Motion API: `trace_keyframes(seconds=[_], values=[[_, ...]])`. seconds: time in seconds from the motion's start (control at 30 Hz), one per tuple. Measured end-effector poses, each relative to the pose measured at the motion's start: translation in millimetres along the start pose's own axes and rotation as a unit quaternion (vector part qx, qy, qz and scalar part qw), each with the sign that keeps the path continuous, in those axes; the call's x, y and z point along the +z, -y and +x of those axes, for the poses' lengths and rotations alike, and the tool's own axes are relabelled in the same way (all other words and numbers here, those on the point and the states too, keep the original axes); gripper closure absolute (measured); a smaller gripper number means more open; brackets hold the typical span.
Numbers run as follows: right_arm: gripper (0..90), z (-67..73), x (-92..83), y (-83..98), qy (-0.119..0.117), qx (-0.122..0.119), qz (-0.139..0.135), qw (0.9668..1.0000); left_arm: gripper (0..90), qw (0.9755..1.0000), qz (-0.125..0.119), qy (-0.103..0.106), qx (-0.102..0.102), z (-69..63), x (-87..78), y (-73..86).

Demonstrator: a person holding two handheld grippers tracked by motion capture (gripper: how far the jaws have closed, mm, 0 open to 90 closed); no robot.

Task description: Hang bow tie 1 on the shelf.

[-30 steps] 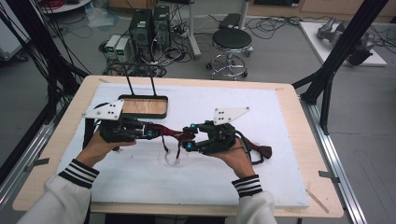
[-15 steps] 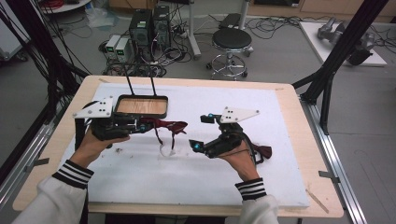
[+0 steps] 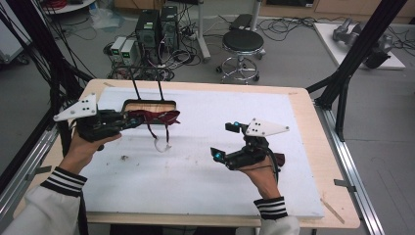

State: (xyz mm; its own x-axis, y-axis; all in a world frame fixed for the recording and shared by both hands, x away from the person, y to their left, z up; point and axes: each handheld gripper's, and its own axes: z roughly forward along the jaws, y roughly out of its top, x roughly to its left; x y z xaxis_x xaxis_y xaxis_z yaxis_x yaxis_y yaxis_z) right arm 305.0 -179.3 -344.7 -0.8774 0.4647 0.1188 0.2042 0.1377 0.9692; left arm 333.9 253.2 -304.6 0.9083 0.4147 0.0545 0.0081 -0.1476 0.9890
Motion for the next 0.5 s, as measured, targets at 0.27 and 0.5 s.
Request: trace_keyframes(seconds=[0.27,0.5], values=[[0.8,0.3,-15.8,15.9,0.036,0.004,-0.016,0.9992,87.3,0.9979,-0.019,-0.062,0.001,10.9,-19.0,-9.3],[0.8,-1.3,-33.9,28.6,0.065,0.014,-0.044,0.9968,87.3,0.9939,-0.025,-0.107,0.001,18.5,-30.9,-12.9]])
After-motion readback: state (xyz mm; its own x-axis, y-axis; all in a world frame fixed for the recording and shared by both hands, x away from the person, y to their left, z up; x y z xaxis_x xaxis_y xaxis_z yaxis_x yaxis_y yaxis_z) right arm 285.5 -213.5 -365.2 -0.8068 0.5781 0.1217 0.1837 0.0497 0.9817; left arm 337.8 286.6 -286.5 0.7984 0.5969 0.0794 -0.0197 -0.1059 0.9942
